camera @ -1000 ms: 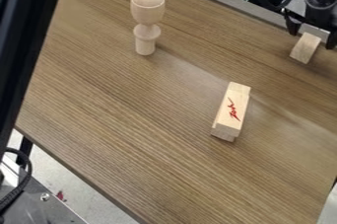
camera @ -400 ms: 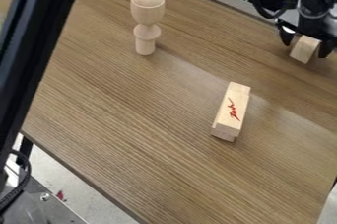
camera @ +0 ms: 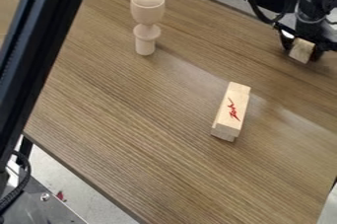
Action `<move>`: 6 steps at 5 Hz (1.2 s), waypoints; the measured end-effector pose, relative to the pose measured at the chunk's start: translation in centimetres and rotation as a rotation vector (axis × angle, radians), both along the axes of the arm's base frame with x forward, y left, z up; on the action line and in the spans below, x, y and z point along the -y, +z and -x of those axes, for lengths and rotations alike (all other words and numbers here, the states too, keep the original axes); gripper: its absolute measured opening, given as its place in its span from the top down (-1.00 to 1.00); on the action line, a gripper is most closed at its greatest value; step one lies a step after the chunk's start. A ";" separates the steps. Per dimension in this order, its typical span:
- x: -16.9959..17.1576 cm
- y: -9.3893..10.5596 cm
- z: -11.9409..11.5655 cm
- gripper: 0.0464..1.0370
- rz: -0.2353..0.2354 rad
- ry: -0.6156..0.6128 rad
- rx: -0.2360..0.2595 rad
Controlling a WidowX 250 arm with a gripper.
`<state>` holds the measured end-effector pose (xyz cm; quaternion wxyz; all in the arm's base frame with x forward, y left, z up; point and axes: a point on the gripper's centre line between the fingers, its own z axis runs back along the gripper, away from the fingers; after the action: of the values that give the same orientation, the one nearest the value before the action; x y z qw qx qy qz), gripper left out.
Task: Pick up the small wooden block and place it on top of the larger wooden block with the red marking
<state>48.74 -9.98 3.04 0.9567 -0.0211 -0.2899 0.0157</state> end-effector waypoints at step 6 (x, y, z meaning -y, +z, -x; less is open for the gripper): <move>-0.8 11.9 13.7 -0.01 0.059 0.156 0.030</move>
<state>35.03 -9.18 14.94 0.9470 -0.0269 -0.3045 0.0985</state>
